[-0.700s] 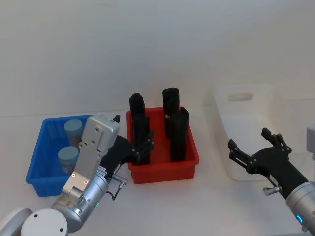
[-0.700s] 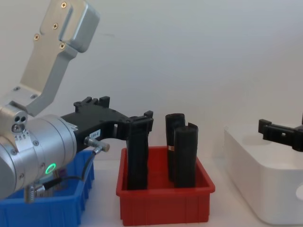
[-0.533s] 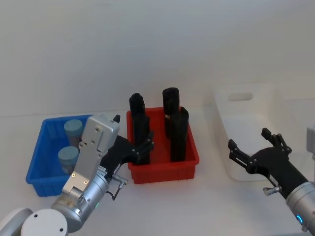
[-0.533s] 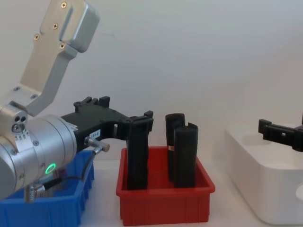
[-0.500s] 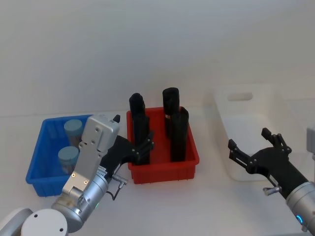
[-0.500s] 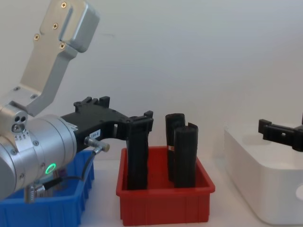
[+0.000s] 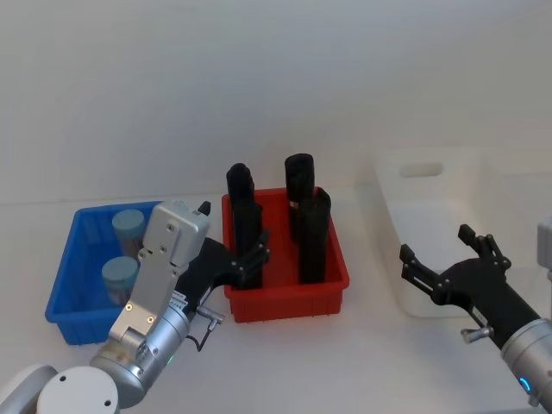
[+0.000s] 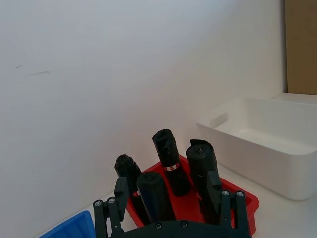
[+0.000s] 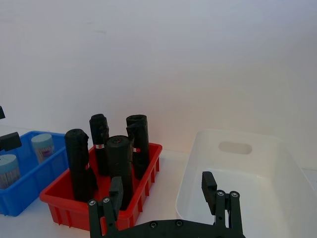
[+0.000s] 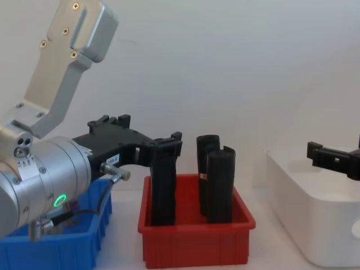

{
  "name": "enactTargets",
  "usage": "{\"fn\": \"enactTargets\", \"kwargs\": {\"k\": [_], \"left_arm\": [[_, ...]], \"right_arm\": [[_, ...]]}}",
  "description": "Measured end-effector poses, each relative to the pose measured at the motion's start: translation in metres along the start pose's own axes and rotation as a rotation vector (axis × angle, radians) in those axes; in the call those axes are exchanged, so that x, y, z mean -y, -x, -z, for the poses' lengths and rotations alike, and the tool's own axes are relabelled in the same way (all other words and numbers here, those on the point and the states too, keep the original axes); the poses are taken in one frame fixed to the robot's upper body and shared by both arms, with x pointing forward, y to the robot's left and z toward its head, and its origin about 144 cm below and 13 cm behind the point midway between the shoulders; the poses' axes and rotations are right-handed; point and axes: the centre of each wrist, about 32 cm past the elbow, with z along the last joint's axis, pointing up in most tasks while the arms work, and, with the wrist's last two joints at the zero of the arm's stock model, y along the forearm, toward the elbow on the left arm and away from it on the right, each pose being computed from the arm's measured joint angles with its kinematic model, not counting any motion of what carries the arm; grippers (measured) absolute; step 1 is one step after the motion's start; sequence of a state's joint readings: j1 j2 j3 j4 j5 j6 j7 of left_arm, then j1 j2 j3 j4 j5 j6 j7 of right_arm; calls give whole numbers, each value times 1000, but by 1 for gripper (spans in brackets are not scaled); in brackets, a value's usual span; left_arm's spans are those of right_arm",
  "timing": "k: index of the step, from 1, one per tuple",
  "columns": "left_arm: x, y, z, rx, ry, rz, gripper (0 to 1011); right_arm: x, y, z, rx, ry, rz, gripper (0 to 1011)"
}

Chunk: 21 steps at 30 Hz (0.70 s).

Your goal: Pick the cotton swabs from the blue box and place them into the white box.

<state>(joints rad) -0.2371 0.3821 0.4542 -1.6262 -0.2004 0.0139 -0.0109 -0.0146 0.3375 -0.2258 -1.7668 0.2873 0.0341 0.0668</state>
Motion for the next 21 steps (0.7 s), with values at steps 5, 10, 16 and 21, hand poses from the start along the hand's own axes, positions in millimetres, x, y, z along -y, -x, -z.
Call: {"fn": "enactTargets", "kwargs": {"k": [5,10,16,21], "left_arm": [[0,0,0,0,0,0,1004],[0,0,0,0,0,0,1004],[0,0,0,0,0,0,1004],[0,0,0,0,0,0,1004]], "right_arm": [[0,0,0,0,0,0,1001],[0,0,0,0,0,0,1001],[0,0,0,0,0,0,1001],[0,0,0,0,0,0,1001]]}}
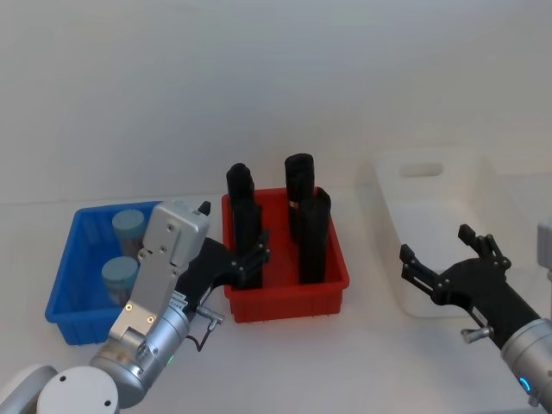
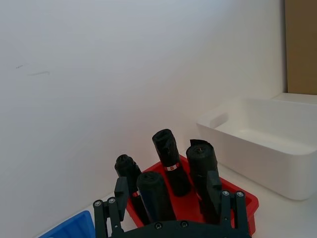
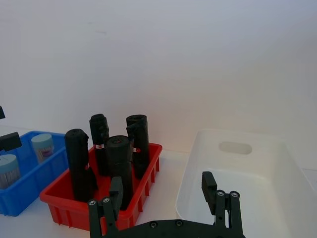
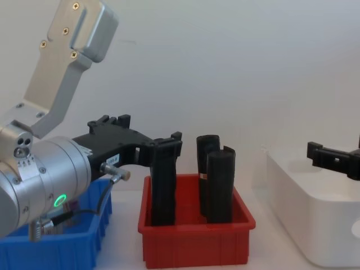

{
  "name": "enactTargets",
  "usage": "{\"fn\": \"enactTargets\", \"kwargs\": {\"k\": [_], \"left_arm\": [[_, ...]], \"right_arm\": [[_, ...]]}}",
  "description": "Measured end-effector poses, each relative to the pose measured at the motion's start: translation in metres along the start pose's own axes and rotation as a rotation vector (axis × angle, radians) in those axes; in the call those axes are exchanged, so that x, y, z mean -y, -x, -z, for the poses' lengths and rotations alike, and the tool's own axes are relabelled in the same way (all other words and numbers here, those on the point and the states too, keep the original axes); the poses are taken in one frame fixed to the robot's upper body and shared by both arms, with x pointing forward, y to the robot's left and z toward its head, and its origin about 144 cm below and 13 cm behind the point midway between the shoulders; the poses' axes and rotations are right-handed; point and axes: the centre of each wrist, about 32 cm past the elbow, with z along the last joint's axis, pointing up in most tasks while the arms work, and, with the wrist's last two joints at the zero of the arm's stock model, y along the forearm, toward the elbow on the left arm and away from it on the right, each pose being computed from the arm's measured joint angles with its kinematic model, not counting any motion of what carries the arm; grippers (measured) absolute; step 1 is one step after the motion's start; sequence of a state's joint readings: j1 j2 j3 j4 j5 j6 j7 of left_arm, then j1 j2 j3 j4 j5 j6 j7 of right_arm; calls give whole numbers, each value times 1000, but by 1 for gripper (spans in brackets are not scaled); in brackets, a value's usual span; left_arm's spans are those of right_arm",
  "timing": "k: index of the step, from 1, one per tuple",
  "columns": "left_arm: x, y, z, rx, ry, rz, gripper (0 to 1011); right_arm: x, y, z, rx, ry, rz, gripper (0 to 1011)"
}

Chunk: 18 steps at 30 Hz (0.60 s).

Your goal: Pick the cotton swabs from the blue box and place them into the white box.

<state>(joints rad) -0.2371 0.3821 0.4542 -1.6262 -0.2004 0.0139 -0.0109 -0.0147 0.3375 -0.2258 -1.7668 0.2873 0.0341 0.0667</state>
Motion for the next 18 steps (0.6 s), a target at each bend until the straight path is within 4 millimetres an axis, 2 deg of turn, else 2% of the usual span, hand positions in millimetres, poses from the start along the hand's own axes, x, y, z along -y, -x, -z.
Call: {"fn": "enactTargets", "kwargs": {"k": [18], "left_arm": [[1,-4,0,-1,0,-4,1004]], "right_arm": [[0,0,0,0,0,0,1001]]}}
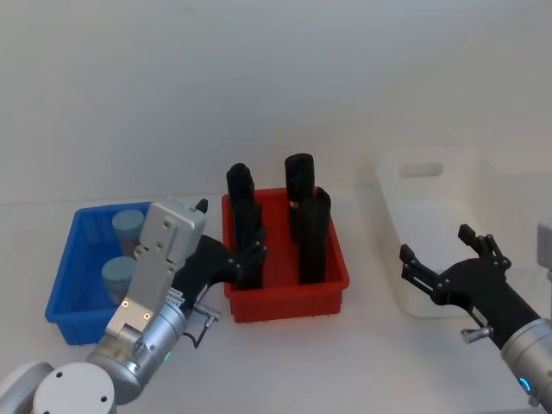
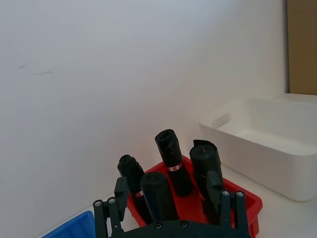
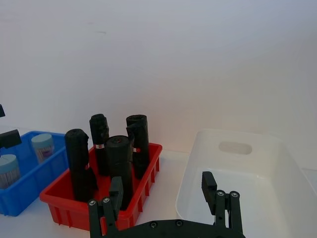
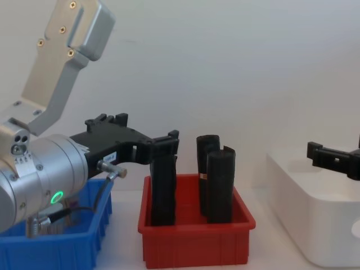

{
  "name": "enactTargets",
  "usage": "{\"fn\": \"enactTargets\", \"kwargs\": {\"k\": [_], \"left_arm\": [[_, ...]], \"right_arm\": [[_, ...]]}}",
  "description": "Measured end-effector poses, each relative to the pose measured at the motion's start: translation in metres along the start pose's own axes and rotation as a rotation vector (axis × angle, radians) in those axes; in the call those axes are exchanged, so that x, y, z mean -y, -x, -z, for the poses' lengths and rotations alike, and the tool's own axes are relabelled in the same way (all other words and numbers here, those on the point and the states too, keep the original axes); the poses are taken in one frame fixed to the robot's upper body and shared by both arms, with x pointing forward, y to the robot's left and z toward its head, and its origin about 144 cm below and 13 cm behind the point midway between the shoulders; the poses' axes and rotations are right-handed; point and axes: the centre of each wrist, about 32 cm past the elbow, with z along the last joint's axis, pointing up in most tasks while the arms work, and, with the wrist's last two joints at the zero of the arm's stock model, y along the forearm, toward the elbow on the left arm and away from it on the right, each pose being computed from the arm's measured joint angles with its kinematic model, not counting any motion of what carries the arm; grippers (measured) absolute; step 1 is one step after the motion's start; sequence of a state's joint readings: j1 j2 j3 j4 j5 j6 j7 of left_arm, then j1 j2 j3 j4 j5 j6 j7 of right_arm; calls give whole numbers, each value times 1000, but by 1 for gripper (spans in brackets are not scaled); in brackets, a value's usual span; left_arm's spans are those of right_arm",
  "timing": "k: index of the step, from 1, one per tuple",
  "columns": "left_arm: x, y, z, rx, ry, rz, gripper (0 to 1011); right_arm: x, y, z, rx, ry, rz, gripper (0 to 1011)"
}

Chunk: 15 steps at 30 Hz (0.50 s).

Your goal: Pick the cotton swabs from the blue box and place them into the white box.

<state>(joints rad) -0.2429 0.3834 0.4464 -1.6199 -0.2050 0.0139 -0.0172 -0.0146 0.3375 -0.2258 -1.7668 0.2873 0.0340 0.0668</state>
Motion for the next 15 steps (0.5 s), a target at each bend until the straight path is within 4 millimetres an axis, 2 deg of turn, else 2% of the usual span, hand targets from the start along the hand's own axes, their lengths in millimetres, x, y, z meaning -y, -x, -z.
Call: {"fn": "enactTargets", "kwargs": {"k": [15], "left_arm": [[5,-26,3,-23,-39,-20,1004]], "right_arm": [[0,0,0,0,0,0,1001]]}}
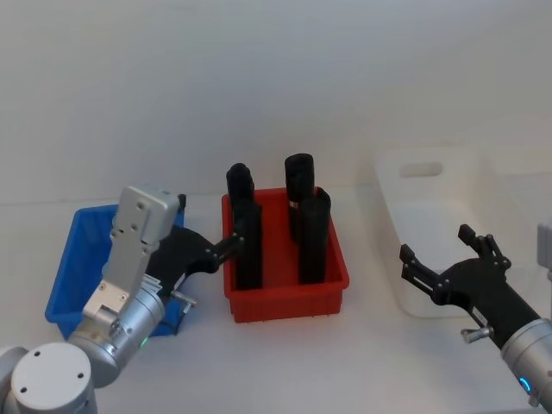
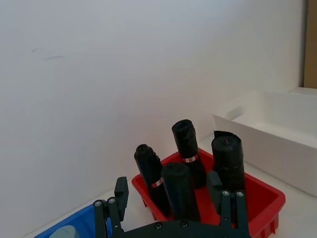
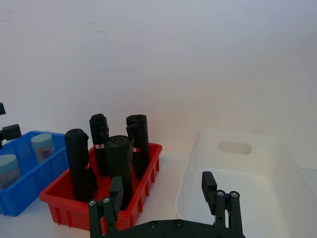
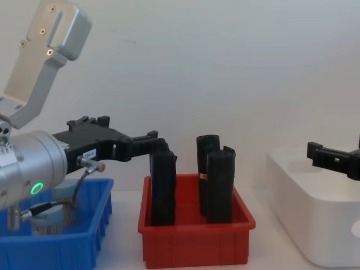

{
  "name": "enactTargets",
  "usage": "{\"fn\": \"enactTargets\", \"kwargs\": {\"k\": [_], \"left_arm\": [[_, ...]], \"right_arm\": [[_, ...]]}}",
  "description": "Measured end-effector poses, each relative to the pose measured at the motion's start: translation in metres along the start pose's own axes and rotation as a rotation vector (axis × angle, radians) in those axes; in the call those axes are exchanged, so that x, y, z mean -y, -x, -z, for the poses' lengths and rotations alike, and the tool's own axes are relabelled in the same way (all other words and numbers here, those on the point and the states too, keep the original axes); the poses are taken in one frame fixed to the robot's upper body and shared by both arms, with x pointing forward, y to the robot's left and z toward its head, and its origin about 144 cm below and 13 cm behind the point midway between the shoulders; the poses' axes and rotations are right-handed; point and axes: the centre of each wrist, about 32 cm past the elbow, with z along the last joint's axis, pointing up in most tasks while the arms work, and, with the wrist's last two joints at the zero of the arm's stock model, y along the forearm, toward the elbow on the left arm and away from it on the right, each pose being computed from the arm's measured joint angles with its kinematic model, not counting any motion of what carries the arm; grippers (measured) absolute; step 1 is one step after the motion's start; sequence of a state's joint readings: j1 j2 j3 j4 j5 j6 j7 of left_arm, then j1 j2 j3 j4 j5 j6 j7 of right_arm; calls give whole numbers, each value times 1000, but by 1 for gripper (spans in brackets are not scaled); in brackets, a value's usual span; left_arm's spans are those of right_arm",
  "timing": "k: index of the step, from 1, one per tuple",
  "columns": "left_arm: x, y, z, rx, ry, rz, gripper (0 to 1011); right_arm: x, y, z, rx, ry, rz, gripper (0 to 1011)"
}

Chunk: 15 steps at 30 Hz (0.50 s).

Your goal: Pick the cotton swabs from the blue box and place them into the white box.

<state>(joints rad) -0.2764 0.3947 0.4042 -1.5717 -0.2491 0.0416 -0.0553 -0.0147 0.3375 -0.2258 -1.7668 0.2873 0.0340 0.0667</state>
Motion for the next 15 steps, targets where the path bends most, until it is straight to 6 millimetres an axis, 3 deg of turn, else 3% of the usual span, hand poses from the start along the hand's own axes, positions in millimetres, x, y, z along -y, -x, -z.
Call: {"fn": "enactTargets", "kwargs": {"k": [15], "left_arm": [[3,-39,11,-68,-98,-77,1004]], "right_arm": [[0,0,0,0,0,0,1002]]}}
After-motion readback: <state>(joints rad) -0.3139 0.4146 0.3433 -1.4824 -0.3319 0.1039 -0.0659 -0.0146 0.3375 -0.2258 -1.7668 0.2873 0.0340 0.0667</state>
